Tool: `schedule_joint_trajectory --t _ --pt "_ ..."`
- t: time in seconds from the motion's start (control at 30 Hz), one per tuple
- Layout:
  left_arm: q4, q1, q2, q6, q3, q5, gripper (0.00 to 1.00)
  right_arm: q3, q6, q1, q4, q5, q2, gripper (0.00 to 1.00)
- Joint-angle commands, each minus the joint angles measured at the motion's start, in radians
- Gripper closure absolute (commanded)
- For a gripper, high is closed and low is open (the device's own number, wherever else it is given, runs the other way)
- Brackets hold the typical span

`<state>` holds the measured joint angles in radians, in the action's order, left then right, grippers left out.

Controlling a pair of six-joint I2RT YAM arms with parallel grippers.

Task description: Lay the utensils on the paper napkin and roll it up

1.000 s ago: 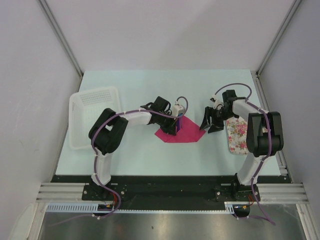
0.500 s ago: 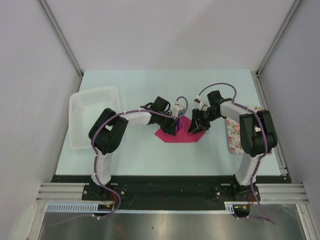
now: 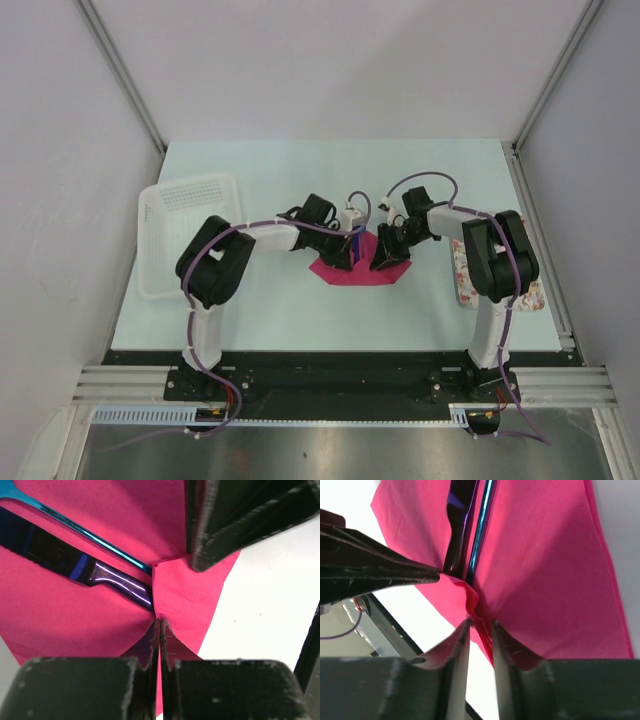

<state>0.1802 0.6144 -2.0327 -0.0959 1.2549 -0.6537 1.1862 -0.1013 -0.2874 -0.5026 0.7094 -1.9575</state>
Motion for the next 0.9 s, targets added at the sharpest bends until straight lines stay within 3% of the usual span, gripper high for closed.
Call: schedule_joint_trajectory --t 0.0,0.13,0.27,0.53,0.67,0.87 --pt "-0.039 -0.018 0.037 0.041 -0.023 -0.061 0.97 0.046 -0.008 -0.013 0.035 0.024 -0.034 0.83" --pt "-0.117 -0.047 0.063 0.09 -0.055 -0.11 0.82 0.056 -0.002 -0.012 0.03 0.003 -0.041 0.95" --pt "-0.218 -0.073 0.092 0.188 -0.092 -0.185 0.7 0.059 -0.003 -0.012 0.029 0.001 -0.041 0.96" --pt "-0.315 -0.077 0.082 0.28 -0.095 -0.201 0.69 0.062 -0.009 -0.012 0.035 0.015 -0.04 0.99" --pt "-0.321 -0.077 0.062 0.291 -0.081 -0.178 0.63 0.059 -0.014 -0.01 0.036 0.012 -0.035 1.0" --pt "-0.326 -0.076 0.02 0.305 -0.051 -0.159 0.6 0.056 -0.015 -0.01 0.033 0.013 -0.034 1.0"
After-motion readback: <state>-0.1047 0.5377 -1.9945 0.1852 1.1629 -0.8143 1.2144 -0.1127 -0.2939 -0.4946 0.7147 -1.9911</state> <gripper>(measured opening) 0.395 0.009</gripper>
